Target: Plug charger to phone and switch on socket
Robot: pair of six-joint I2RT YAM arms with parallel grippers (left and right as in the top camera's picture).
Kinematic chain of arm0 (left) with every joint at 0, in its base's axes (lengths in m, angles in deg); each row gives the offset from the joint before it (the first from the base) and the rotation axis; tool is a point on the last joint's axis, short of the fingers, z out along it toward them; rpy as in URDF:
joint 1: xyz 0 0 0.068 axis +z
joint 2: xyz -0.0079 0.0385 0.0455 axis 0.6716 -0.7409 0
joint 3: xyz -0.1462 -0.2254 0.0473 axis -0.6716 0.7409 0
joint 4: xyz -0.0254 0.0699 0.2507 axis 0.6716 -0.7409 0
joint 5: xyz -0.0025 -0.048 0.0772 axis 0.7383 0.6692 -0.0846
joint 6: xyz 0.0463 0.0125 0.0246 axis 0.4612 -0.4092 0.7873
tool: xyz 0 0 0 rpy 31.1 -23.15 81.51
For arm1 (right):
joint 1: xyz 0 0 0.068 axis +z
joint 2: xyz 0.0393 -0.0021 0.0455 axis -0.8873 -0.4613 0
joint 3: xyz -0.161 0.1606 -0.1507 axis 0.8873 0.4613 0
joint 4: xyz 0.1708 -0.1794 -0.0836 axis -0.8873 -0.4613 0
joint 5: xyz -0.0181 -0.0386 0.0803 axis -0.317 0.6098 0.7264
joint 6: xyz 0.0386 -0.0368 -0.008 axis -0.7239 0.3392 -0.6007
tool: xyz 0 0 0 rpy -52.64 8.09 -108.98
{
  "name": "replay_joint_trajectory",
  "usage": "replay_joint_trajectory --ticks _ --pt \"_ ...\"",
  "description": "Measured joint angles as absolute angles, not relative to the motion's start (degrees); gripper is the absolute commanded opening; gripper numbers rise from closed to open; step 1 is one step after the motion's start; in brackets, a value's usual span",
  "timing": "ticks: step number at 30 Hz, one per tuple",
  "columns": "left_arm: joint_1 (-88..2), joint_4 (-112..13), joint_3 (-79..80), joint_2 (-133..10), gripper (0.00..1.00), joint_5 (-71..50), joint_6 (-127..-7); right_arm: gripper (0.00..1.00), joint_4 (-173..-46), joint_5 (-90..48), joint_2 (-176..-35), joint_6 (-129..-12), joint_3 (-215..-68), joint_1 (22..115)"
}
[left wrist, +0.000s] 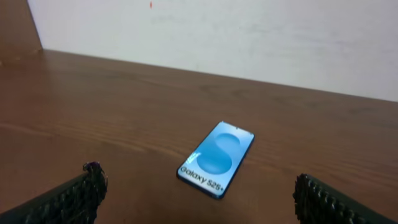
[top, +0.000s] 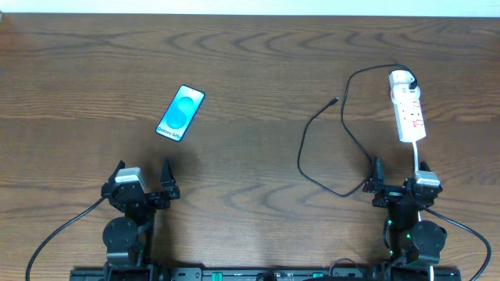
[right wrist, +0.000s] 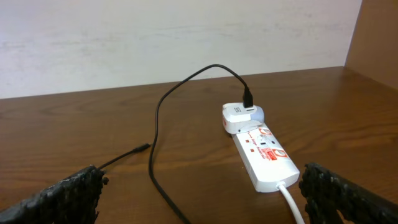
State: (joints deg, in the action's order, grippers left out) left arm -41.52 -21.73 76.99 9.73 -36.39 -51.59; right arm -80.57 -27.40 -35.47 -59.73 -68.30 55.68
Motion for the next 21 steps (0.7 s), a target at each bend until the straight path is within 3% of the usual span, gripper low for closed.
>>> replay_joint_trajectory --ticks 21 --pt "-41.52 -23.32 76.24 9.73 0.98 -36.41 -56.44 0.99 -80.57 -27.4 -35.47 -59.73 -68.3 55.68"
